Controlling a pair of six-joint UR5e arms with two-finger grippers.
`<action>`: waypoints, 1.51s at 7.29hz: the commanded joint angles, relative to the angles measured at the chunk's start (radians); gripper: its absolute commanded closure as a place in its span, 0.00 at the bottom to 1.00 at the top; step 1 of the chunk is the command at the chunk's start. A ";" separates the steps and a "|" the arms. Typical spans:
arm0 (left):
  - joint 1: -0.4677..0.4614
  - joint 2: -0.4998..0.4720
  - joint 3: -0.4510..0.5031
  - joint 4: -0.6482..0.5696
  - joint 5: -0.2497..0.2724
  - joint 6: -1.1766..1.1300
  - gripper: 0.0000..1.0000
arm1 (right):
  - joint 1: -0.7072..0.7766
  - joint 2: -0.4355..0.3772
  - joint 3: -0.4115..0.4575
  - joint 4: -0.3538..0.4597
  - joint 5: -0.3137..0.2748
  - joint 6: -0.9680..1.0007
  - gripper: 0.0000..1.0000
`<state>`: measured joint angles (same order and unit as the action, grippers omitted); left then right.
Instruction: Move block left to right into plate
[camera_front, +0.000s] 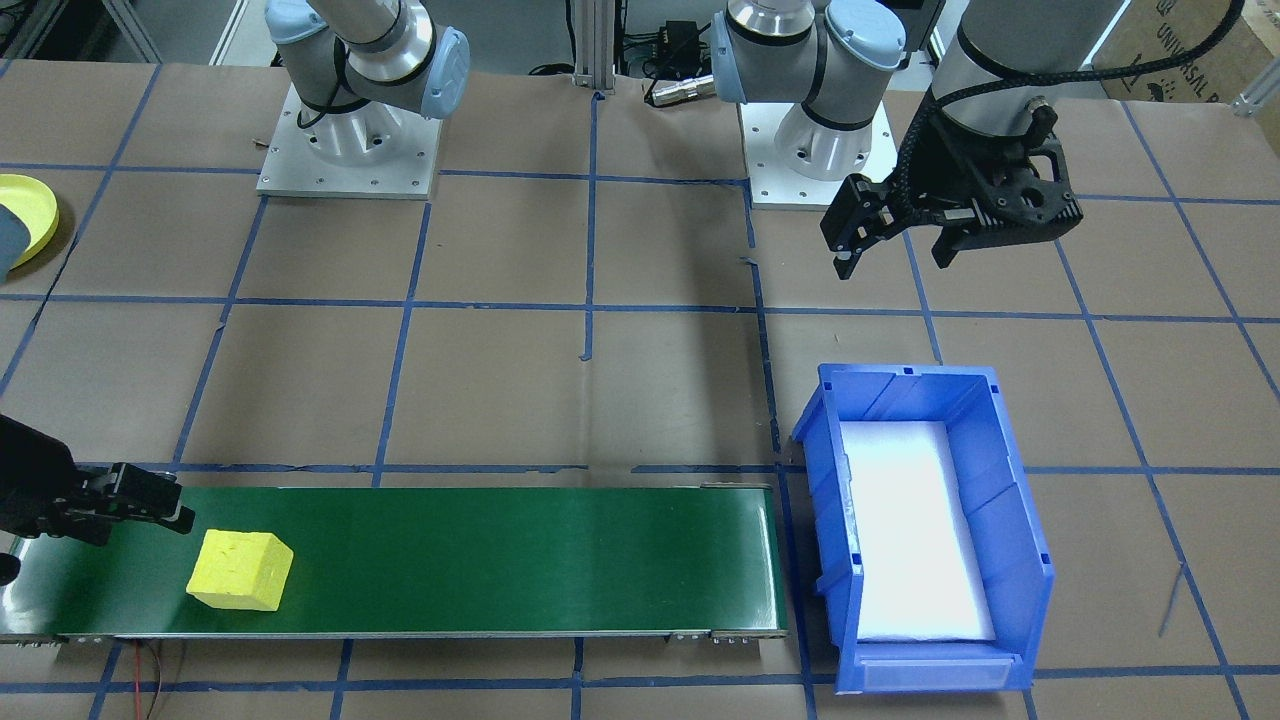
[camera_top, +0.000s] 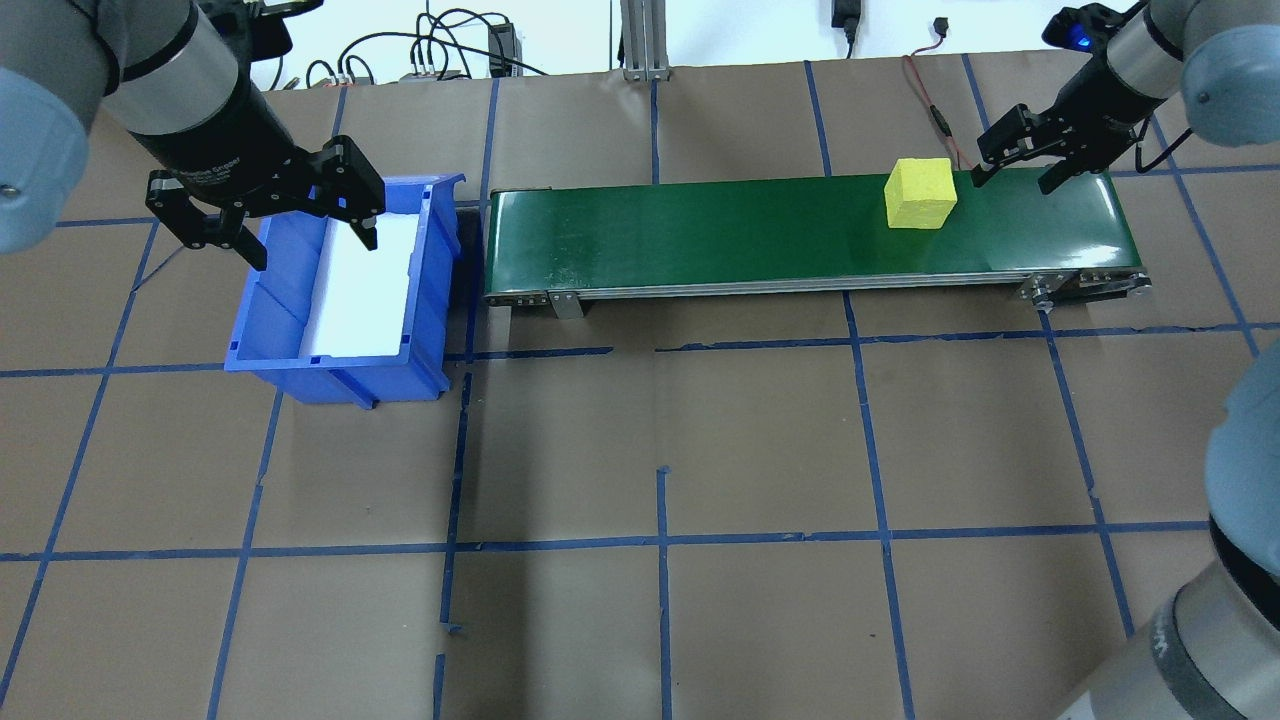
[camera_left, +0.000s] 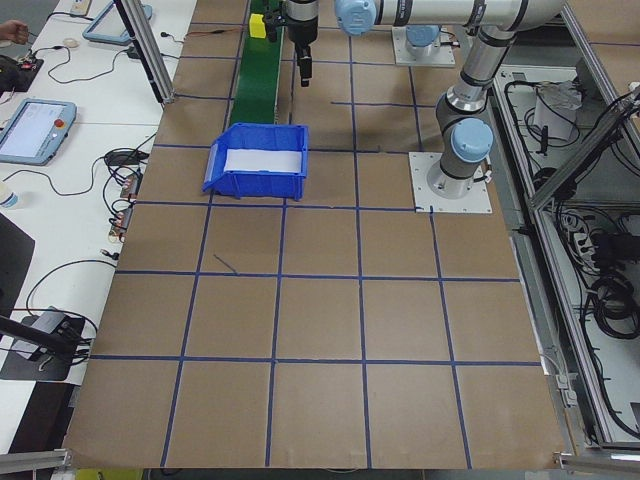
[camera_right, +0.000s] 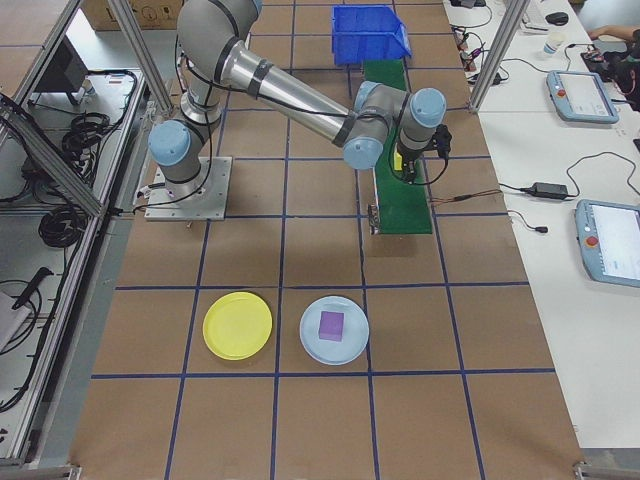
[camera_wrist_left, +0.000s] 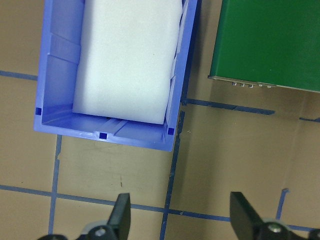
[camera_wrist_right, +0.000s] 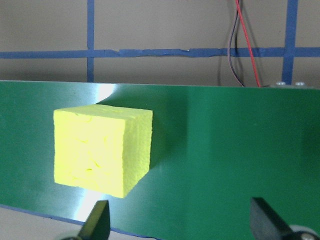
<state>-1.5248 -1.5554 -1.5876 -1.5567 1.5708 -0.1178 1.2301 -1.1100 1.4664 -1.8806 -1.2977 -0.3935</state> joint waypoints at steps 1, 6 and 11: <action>0.000 0.000 0.000 0.001 0.000 0.000 0.00 | 0.040 0.015 0.002 -0.044 -0.003 0.039 0.04; 0.003 -0.005 0.003 0.015 -0.003 0.010 0.83 | 0.046 0.116 -0.060 -0.083 -0.044 0.108 0.08; -0.003 -0.012 -0.014 0.122 0.003 0.006 0.78 | 0.035 0.069 -0.060 -0.056 -0.241 0.108 0.73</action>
<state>-1.5253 -1.5673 -1.5995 -1.4409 1.5709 -0.1111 1.2719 -1.0106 1.4146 -1.9574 -1.5050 -0.2822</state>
